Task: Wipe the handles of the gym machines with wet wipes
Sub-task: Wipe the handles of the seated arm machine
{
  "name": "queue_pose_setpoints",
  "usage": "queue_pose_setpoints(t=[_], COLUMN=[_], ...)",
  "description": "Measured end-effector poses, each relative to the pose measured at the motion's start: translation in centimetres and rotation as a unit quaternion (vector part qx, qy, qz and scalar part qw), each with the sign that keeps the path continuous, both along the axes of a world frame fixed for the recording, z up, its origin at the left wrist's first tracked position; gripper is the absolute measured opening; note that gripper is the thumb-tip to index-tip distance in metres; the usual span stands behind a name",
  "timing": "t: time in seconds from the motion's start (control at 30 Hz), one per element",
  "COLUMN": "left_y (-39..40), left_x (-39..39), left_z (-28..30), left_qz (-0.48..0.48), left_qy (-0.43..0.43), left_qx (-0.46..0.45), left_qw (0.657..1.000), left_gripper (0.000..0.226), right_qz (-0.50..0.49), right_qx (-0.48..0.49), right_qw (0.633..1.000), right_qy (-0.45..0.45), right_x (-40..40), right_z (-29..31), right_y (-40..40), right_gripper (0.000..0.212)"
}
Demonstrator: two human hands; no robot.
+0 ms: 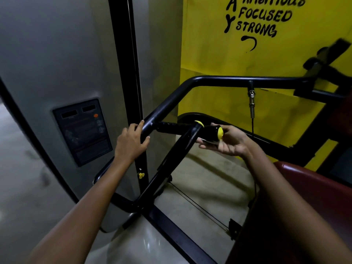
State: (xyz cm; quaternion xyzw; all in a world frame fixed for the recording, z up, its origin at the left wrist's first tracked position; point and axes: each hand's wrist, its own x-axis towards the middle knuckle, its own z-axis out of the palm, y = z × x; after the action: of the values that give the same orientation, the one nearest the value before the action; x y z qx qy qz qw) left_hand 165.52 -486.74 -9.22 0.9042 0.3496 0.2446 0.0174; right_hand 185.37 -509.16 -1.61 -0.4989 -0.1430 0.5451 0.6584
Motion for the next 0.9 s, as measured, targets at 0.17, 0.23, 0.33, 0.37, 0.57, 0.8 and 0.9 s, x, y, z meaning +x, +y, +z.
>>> queue_pose_setpoints(t=[0.17,0.23,0.33,0.37,0.57,0.8,0.9], left_y=[-0.1,-0.1,0.0,0.0,-0.1,-0.2,-0.2], left_x=[-0.1,-0.1,-0.2,-0.3,-0.6,-0.7,-0.7], left_z=[0.0,0.0,0.0,-0.1,-0.2,0.0,-0.1], left_qz=[-0.005,-0.007,-0.007,-0.007,-0.003,-0.004,-0.004], left_qy=[-0.011,-0.015,-0.013,-0.012,-0.003,-0.003,0.000], left_qx=[-0.010,-0.012,-0.014,-0.013,-0.012,-0.015,-0.014], left_qw=[1.000,1.000,1.000,1.000,1.000,1.000,1.000], left_gripper=[0.062,0.062,0.062,0.062,0.063,0.064,0.064], right_qz=[0.054,0.042,0.046,0.047,0.088,0.155,0.202], right_qx=[-0.033,-0.051,-0.090,-0.110,-0.104,-0.150,-0.180], right_qw=[0.991,0.977,0.921,0.885,0.725,0.602,0.633], right_qy=[-0.118,-0.201,-0.376,-0.450,-0.675,-0.769,-0.725], right_x=[0.8,0.7,-0.4,-1.0,-1.4,-2.1,-0.8], right_z=[2.6,3.4,4.7,5.1,6.0,6.5,8.1], right_y=[-2.6,-2.7,-2.6,-2.6,-2.1,1.9,2.0], right_gripper=[0.029,0.027,0.024,0.025,0.025,0.025,0.025])
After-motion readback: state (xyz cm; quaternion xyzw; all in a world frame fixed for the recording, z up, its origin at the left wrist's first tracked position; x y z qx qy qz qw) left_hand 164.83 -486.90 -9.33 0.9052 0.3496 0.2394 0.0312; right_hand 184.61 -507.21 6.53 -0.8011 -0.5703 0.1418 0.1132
